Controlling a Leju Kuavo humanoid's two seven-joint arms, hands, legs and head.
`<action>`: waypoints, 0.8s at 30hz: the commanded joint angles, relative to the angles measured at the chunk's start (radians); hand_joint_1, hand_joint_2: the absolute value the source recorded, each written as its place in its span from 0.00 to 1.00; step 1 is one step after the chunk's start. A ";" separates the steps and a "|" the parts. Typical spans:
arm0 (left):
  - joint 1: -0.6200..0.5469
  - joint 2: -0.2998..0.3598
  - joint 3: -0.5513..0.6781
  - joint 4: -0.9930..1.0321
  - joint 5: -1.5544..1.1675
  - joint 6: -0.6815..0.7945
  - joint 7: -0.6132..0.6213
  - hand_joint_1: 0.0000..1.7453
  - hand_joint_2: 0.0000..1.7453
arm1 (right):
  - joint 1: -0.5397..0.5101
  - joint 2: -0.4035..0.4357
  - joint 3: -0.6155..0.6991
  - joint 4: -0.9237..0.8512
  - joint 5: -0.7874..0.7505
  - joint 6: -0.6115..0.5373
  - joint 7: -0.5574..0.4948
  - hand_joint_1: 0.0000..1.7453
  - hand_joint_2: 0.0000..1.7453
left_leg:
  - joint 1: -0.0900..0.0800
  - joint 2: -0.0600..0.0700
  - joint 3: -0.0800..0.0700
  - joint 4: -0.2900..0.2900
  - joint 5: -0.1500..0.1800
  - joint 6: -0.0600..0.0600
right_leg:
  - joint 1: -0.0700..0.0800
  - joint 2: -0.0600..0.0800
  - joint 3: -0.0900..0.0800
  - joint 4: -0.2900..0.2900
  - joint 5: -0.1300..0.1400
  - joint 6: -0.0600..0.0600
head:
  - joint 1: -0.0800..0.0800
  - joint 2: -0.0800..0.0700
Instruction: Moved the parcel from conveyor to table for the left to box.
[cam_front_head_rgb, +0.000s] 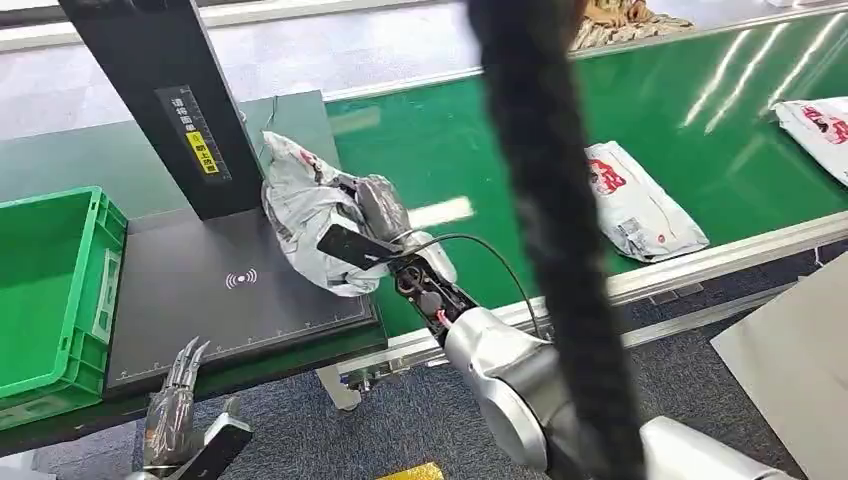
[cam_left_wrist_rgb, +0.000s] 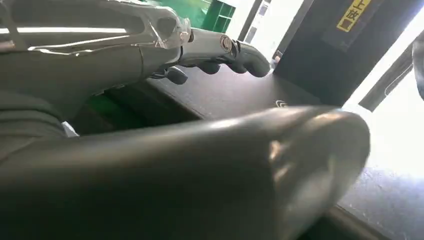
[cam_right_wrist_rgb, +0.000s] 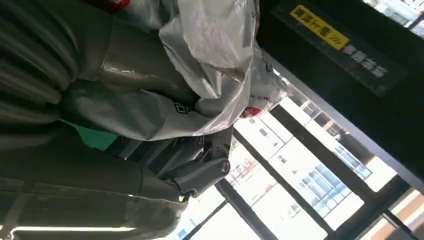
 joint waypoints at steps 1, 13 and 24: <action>-0.040 0.001 -0.026 0.091 0.013 0.006 -0.020 0.00 0.00 | 0.006 0.042 0.210 0.025 0.000 0.067 -0.006 1.00 1.00 | 0.001 0.001 0.001 0.000 0.000 -0.001 | 0.001 0.001 0.001 0.000 0.000 -0.001 | 0.000 0.000; -0.004 0.003 0.008 0.000 0.028 -0.002 -0.019 0.00 0.00 | 0.024 0.104 0.394 0.286 0.136 0.125 0.149 1.00 1.00 | 0.001 0.001 0.001 -0.001 0.000 -0.001 | 0.001 0.000 0.001 -0.001 0.000 -0.001 | 0.000 0.000; -0.007 -0.038 -0.001 -0.020 -0.002 -0.039 -0.011 0.00 0.00 | 0.047 0.107 0.422 0.317 0.187 0.152 0.329 0.00 0.00 | 0.001 -0.001 0.002 -0.001 0.000 -0.001 | 0.001 -0.001 0.001 -0.001 0.000 -0.001 | 0.000 0.000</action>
